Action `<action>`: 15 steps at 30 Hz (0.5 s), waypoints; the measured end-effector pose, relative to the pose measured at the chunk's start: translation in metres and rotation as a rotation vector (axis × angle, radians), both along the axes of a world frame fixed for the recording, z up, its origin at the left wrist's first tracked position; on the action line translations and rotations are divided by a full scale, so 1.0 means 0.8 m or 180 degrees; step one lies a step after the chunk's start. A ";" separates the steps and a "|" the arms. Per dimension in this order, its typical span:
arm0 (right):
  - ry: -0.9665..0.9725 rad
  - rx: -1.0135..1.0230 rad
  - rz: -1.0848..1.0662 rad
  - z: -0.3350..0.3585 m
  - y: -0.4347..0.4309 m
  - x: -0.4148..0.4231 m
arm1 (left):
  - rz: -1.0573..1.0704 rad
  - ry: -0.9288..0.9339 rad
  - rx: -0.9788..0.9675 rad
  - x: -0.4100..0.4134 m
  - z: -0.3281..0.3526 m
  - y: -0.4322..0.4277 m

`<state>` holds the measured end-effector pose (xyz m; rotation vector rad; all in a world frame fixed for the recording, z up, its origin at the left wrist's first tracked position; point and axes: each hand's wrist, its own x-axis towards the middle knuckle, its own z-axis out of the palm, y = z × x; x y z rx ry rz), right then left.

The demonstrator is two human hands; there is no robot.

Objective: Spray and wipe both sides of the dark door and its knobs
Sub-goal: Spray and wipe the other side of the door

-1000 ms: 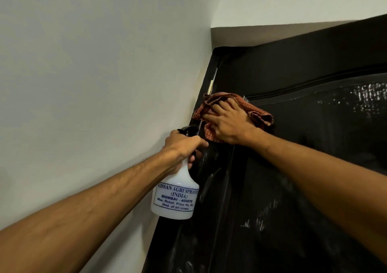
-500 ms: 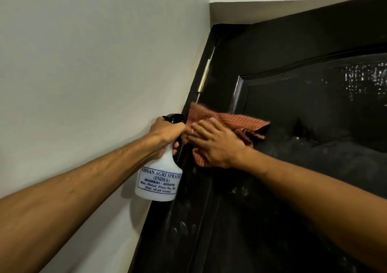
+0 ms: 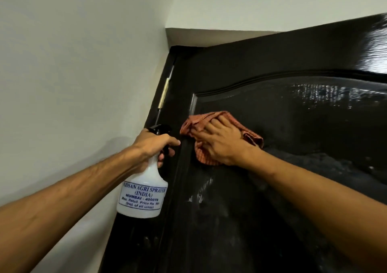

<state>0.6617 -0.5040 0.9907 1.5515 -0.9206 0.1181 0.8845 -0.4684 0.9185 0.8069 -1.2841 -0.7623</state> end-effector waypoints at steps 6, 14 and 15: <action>-0.0122 -0.0141 -0.0031 -0.011 0.047 -0.071 | -0.0187 -0.0098 -0.0237 -0.058 0.035 0.036; -0.1409 -0.1156 0.0192 0.016 0.160 -0.212 | -0.0734 -0.0347 -0.0414 -0.154 0.060 0.095; -0.1484 -0.1262 0.0127 0.011 0.180 -0.241 | -0.0904 -0.0388 -0.0389 -0.177 0.059 0.104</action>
